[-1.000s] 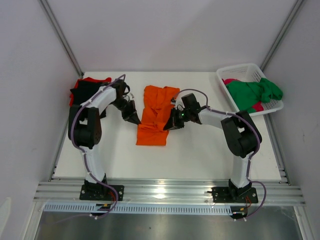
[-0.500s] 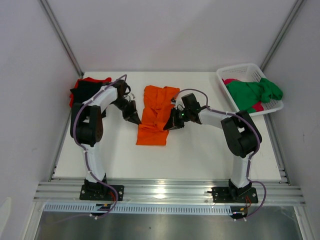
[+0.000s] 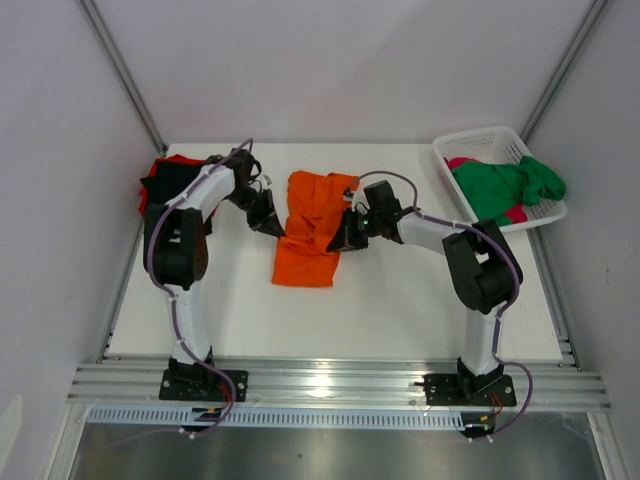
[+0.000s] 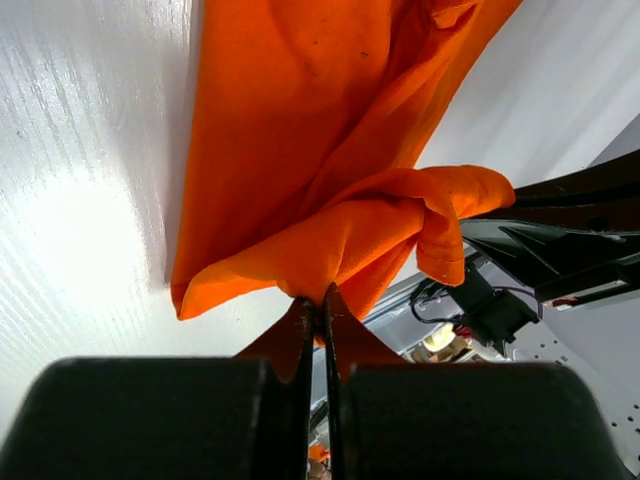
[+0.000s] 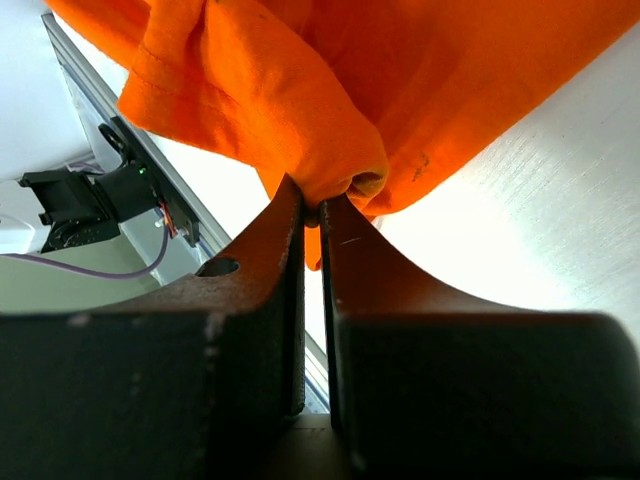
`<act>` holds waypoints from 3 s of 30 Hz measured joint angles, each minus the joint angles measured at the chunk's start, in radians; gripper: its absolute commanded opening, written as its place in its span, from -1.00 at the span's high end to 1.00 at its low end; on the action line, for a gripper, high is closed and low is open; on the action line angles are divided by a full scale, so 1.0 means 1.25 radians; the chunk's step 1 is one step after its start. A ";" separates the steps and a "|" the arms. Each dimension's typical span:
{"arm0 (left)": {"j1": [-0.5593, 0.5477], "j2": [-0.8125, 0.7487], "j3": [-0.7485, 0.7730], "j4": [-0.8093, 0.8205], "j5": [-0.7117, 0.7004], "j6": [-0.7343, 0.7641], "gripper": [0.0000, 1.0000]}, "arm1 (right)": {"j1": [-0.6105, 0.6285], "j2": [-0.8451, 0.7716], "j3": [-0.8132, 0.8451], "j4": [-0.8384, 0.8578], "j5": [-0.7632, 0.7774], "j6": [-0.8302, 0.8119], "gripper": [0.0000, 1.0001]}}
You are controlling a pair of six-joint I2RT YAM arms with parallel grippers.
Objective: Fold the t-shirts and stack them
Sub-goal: Fold the folded rectangular tshirt in 1/3 of the way
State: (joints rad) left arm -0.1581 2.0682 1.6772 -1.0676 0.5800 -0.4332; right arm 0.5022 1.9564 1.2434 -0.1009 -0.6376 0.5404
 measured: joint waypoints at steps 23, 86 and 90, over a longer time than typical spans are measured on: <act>0.003 0.030 -0.089 0.047 0.031 0.027 -0.71 | -0.006 0.009 0.005 -0.009 0.052 0.000 0.34; 0.003 -0.043 -0.206 0.233 0.123 0.005 -0.70 | 0.090 -0.318 -0.135 0.063 0.159 0.075 0.34; 0.003 -0.041 -0.206 0.254 0.110 0.001 -0.70 | 0.089 -0.330 -0.143 0.045 0.167 0.076 0.34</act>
State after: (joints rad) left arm -0.1539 2.0171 1.4193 -0.7506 0.7177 -0.4324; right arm 0.6136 1.5440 1.0645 -0.0452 -0.4290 0.6353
